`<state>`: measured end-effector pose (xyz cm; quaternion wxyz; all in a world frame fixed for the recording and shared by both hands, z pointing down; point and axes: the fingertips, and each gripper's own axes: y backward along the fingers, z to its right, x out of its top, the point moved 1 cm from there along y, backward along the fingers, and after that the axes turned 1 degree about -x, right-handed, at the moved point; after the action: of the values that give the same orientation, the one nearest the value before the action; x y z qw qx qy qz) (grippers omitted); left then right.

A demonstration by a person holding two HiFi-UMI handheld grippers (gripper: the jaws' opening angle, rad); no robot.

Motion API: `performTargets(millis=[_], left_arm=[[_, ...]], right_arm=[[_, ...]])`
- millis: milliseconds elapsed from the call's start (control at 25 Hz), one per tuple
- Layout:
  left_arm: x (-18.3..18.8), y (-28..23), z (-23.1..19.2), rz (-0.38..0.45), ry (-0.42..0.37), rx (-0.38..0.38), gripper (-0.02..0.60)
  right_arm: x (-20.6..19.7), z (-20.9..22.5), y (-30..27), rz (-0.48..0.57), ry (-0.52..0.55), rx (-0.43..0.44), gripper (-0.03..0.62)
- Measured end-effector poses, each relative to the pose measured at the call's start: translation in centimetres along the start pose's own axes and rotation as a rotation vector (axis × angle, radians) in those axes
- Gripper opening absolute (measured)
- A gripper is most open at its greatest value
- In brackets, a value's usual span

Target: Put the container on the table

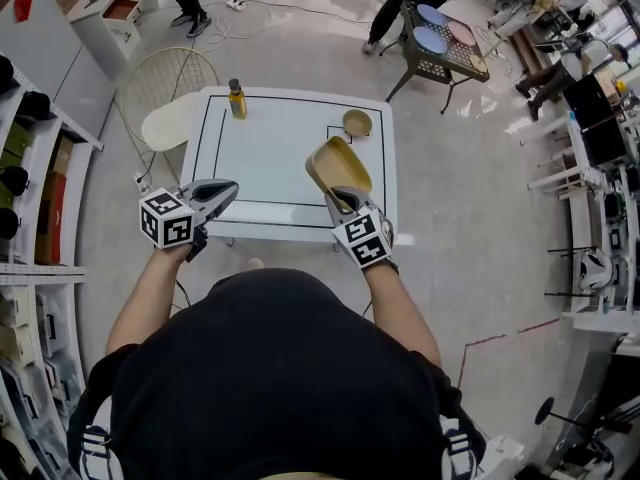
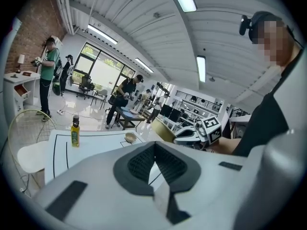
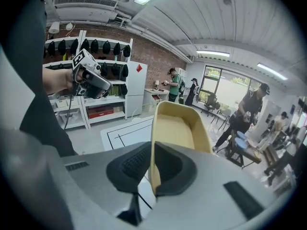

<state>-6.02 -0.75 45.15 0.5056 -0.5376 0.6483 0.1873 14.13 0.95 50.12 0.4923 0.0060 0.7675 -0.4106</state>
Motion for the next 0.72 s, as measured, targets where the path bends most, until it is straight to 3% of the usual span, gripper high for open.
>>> performTargets(millis=[720], left_arm=[[2.1,-0.8,-4.4,-0.003,-0.014,-0.070,0.008]], right_arm=[[1.8,0.4,-3.1,-0.044,-0.018,-0.041,0.020]])
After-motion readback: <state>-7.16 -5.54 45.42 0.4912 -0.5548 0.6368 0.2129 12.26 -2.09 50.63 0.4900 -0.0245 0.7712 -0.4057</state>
